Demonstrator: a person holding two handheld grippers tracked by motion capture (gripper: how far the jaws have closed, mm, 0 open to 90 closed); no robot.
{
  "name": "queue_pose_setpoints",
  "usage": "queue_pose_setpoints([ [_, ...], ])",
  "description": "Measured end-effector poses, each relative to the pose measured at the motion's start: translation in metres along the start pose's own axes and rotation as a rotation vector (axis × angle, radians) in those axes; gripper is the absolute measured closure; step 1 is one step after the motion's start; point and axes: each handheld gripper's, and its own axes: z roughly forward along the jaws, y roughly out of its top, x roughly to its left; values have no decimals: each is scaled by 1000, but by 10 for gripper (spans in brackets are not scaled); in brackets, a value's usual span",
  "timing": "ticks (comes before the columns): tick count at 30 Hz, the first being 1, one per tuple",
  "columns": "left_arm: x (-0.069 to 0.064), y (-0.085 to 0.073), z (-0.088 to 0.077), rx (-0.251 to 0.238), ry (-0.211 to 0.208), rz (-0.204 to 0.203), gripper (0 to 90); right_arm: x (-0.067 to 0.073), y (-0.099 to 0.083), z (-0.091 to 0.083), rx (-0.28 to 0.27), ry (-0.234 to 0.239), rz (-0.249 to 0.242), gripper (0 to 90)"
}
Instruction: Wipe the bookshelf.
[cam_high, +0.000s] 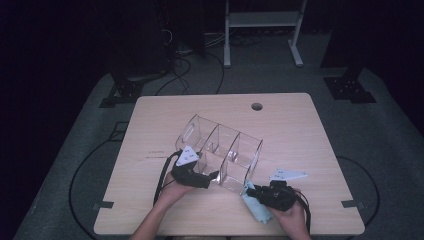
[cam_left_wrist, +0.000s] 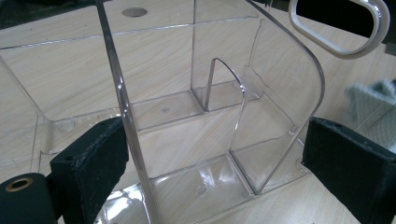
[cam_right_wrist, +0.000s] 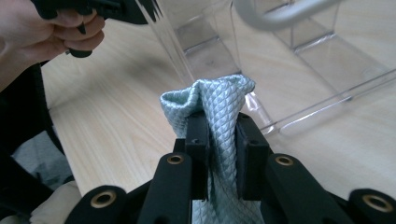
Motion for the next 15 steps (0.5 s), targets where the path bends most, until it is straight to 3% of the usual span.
queue_pose_setpoints([
  [1, 0, 0, 0, 0, 0, 0, 68, 0, 0, 0, 0, 0, 0, 775],
  [4, -1, 0, 0, -1, -7, 0, 69, 5, 12, -13, -73, -11, -18, 774],
  [11, -7, 2, 1, 0, -27, 18, 77, -6, 10, -17, -68, -37, -6, 771],
  [12, -11, 3, 3, 3, -38, 29, 77, -12, 10, -21, -71, -64, 2, 771],
  [15, -16, 3, 5, 1, -53, 36, 77, -19, 10, -26, -81, -85, 18, 771],
])
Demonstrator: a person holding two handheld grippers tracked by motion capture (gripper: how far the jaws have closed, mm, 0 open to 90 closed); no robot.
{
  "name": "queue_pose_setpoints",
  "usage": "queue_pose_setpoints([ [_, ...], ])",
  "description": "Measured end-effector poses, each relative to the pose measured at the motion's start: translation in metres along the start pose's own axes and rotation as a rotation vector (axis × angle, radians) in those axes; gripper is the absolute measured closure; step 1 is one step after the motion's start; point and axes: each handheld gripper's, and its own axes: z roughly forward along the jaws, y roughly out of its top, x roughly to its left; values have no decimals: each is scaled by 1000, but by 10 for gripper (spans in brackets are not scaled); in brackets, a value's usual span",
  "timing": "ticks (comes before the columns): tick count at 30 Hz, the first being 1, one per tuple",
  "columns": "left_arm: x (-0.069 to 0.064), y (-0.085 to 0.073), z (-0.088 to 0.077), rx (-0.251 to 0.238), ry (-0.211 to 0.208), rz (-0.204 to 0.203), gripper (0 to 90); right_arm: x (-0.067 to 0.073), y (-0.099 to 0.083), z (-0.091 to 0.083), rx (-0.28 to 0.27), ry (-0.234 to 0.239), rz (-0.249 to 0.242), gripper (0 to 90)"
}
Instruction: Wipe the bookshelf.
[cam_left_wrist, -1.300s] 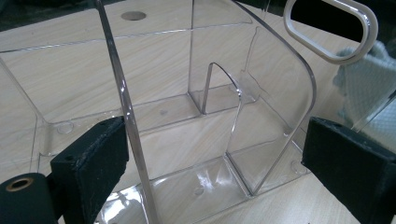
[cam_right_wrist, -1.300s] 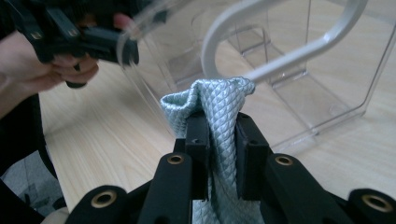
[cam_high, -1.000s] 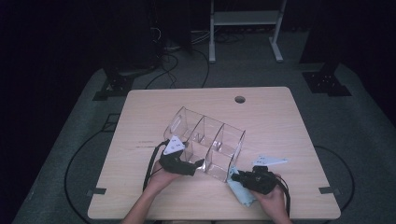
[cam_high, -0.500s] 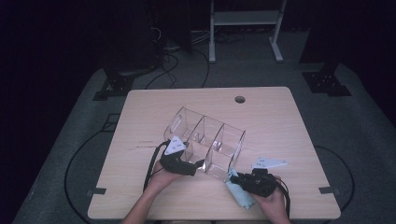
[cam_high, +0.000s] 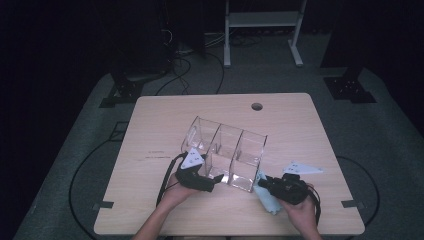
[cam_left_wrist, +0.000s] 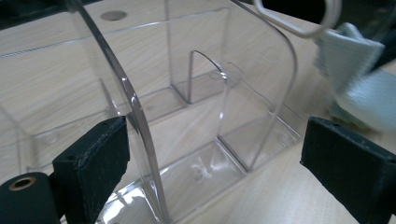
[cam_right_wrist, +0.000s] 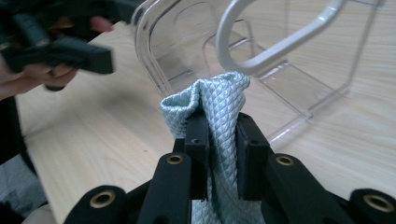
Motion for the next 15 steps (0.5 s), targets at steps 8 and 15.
queue_pose_setpoints([
  [8, -8, 3, 4, -5, -71, 30, 78, -25, -1, -14, -24, -50, 52, 767],
  [15, -5, 4, -3, -10, -93, 33, 112, -26, -1, -14, -26, -43, 53, 766],
])
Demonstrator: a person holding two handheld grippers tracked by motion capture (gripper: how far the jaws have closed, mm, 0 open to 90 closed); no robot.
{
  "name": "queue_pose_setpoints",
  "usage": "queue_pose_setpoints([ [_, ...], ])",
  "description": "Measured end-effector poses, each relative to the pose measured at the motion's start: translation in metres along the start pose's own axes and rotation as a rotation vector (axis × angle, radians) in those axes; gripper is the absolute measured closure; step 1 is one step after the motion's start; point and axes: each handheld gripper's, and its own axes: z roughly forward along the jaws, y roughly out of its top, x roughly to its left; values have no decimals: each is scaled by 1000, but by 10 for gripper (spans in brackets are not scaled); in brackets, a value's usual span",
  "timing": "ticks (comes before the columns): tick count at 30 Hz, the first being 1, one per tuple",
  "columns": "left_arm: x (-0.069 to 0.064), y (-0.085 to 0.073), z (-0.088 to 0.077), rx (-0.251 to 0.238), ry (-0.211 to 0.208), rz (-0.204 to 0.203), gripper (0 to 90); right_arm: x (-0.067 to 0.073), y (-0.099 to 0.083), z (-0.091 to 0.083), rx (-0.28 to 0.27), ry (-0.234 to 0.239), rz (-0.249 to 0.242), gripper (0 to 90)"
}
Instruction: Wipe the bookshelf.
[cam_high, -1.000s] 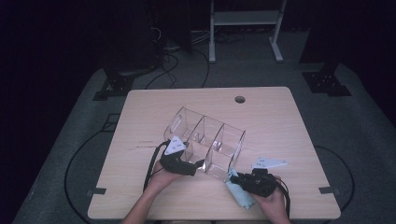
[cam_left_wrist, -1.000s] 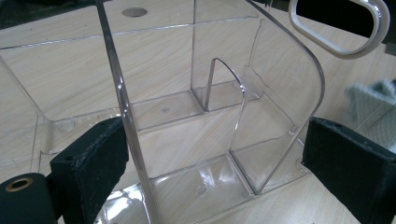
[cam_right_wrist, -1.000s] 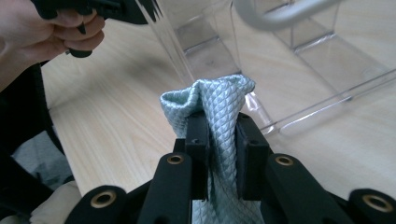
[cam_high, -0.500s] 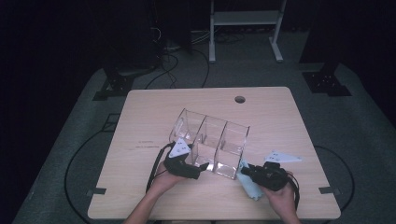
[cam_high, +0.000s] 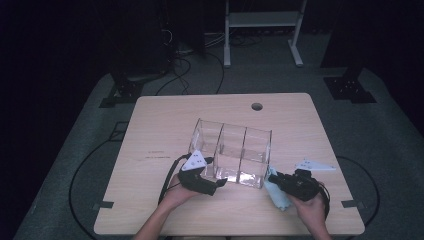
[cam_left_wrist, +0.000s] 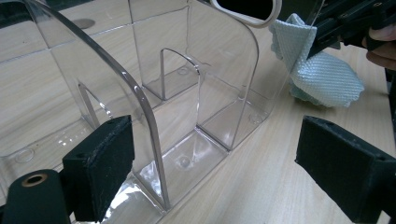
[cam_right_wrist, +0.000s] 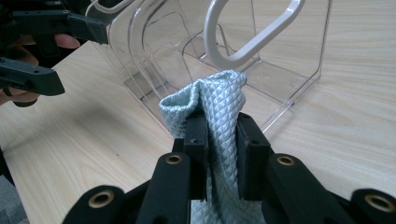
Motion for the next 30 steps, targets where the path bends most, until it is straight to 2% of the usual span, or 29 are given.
queue_pose_setpoints([
  [5, 2, 5, -11, -9, -10, 12, 111, 3, -1, -2, -3, 15, 1, 765],
  [8, 7, 13, -24, -30, -7, 23, 110, 4, -1, -4, -7, 22, -2, 765],
  [12, 11, 19, -33, -52, -8, 30, 108, 6, -2, -5, -11, 25, -9, 764],
  [18, 17, 28, -51, -87, 12, 51, 102, 6, -2, -5, -9, 30, -1, 763],
  [22, 26, 28, -63, -103, 39, 48, 98, 6, -2, -5, -10, 30, -6, 763],
  [25, 30, 26, -67, -98, 50, 50, 98, 7, -3, -5, -10, 31, -5, 763],
  [30, 41, 19, -71, -99, 67, 24, 92, 9, -3, -6, -6, 38, -12, 763],
])
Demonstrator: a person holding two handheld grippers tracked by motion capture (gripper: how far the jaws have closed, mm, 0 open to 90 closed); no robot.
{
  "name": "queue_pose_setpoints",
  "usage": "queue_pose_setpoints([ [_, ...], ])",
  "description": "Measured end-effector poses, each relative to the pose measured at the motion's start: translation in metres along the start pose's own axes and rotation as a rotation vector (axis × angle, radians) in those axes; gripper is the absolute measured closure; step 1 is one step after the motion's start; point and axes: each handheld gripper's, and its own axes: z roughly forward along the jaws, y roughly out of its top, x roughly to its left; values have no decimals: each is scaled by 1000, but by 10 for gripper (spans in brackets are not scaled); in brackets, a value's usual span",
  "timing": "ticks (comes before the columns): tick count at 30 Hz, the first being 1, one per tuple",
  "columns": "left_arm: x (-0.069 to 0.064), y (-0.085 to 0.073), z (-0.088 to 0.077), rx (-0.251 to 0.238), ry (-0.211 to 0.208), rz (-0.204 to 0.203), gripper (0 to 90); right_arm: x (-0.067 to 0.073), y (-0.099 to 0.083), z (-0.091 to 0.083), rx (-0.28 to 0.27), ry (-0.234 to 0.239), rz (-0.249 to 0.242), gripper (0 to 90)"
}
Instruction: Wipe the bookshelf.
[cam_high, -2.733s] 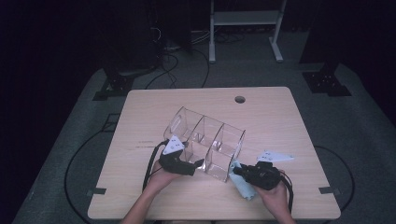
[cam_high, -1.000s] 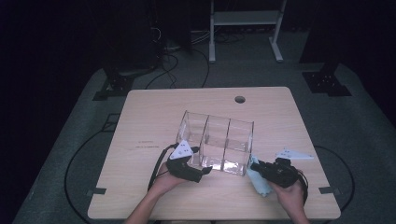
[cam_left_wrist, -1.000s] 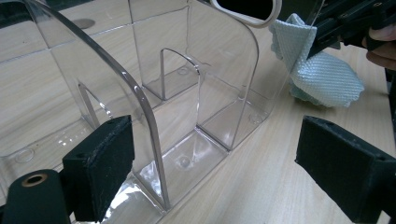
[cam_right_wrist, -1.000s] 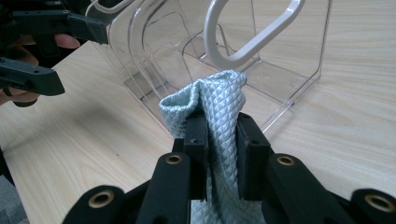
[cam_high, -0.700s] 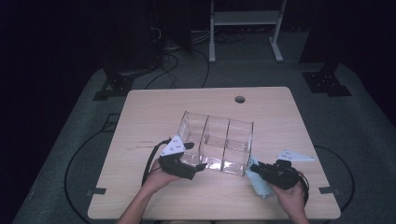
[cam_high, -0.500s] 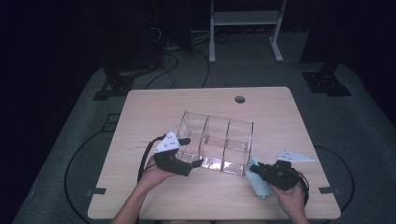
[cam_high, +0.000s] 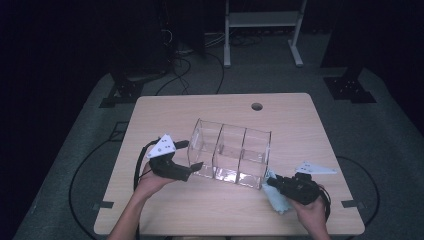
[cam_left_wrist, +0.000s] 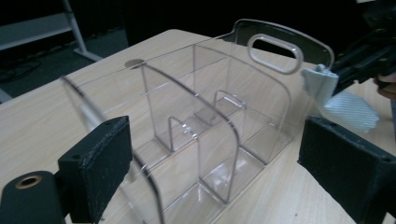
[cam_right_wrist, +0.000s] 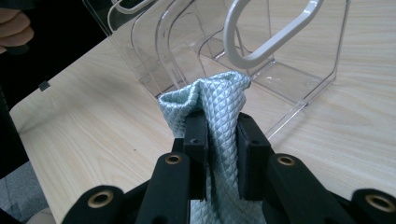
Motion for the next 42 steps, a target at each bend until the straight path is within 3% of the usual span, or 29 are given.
queue_pose_setpoints([
  [3, 6, -6, 2, 22, 15, -2, 91, 4, -1, -1, 1, 5, -6, 763],
  [11, 22, -17, 18, 66, -14, -49, 91, 17, -3, -2, 16, 4, -57, 761],
  [14, 25, -19, 28, 92, -28, -41, 103, 12, -2, 0, 14, -7, -46, 759],
  [25, 28, -21, 34, 78, -55, -34, 223, 0, 3, -1, 10, -34, -31, 761],
  [29, 24, -20, 34, 86, -75, -24, 236, -8, 6, -2, 3, -46, -19, 761],
  [36, 12, -18, 40, 102, -128, 14, 243, -30, 13, -7, -18, -107, -6, 765],
  [42, 16, -20, 47, 98, -105, -5, 236, -36, 15, -9, -24, -116, 2, 764],
])
